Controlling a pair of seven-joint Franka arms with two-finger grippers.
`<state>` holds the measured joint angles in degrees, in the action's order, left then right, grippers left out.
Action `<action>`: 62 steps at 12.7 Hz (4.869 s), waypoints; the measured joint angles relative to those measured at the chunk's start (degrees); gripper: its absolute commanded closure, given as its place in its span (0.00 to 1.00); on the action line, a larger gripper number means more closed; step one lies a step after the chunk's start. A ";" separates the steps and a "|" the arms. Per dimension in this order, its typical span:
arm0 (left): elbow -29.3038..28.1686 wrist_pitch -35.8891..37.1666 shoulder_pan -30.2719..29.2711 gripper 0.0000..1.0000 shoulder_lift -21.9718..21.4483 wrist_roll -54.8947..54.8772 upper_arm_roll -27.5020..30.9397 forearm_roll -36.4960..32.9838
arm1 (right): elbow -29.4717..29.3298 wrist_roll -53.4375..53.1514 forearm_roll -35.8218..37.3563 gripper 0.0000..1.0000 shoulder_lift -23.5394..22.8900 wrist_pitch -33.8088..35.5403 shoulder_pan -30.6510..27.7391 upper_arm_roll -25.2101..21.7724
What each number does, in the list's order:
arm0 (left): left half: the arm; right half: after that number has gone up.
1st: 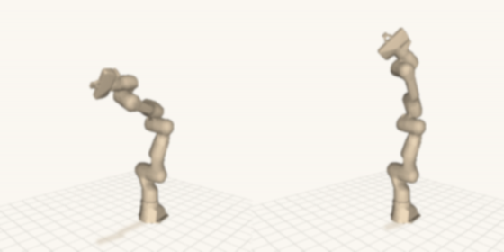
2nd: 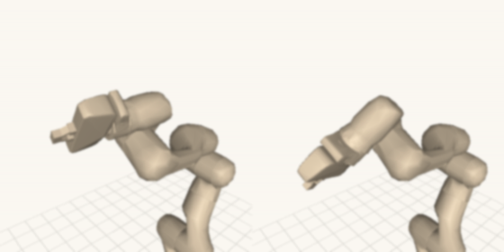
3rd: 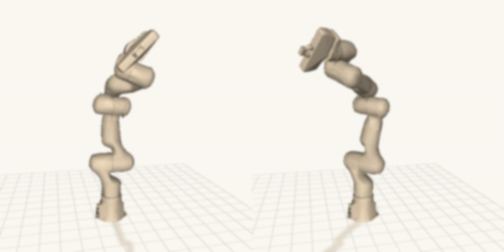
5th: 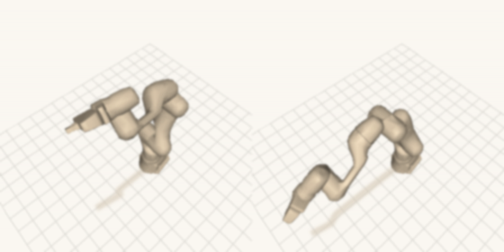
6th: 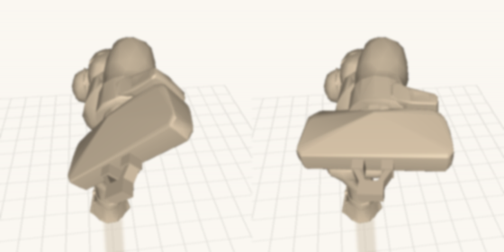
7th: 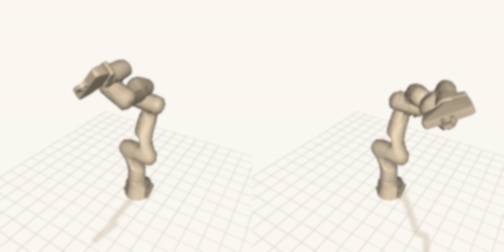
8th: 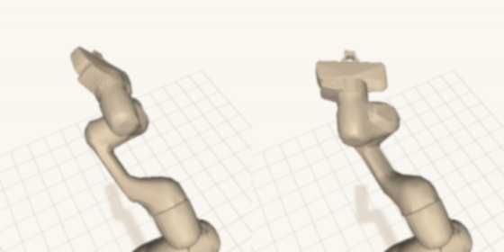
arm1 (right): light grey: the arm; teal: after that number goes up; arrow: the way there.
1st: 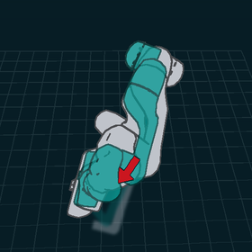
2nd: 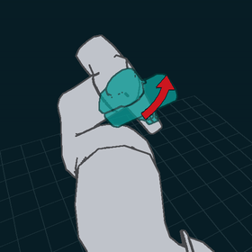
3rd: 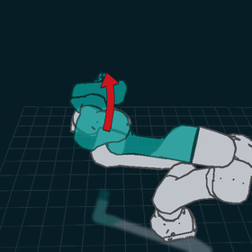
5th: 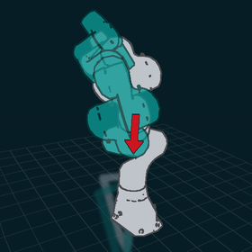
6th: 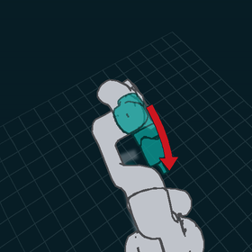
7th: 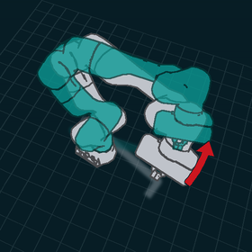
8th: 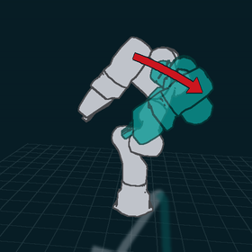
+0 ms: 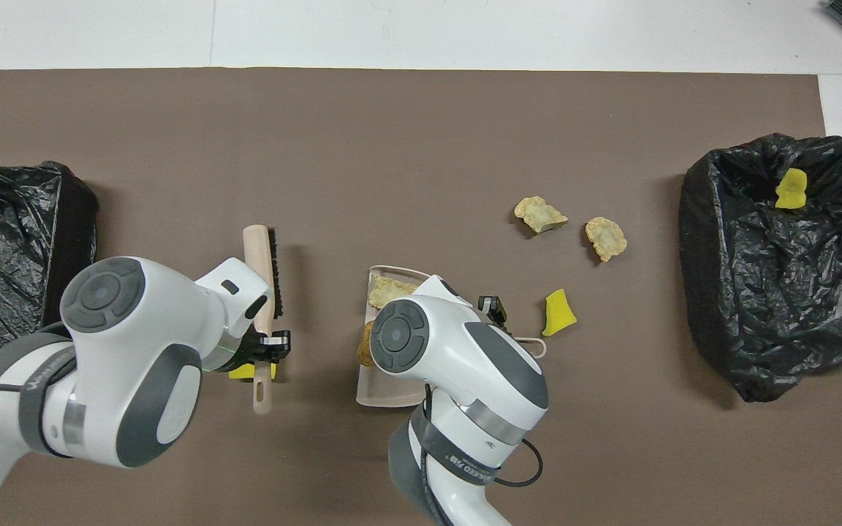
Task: Sweep and dump trash in bin
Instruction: 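Sweep the trash toward the dustpan with the brush in the left gripper, then sweep the yellow sponge and trash into the dustpan with the left gripper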
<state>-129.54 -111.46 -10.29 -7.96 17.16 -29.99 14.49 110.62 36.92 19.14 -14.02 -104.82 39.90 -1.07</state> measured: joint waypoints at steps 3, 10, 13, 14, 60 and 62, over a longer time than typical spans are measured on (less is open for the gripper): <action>-3.79 5.99 4.09 1.00 -3.62 -0.03 11.55 -0.41 | 0.06 -0.17 0.02 1.00 0.00 -0.01 0.08 0.00; -17.68 -0.11 11.14 1.00 -10.96 10.22 13.24 -0.40 | 0.09 -0.22 0.02 1.00 0.01 -0.04 0.09 0.00; -18.86 -6.64 16.09 1.00 -9.67 14.45 10.46 0.73 | 0.08 -0.23 0.02 1.00 0.01 -0.09 0.09 -0.02; -18.84 -9.79 16.47 1.00 -8.75 14.62 8.24 2.54 | 0.08 -0.24 0.02 1.00 0.01 -0.11 0.09 -0.02; -3.49 -7.89 12.24 1.00 3.69 -5.30 -4.24 3.71 | -0.15 -0.38 -4.50 1.00 -0.39 -2.38 -3.37 0.00; -1.04 -1.42 12.22 1.00 2.87 -4.70 -4.13 3.72 | -0.15 -0.38 -4.52 1.00 -0.41 -3.33 -3.59 -0.08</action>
<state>-130.58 -112.88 1.93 -5.09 12.46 -34.12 18.21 110.46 36.54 14.61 -14.43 -108.15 36.31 -1.15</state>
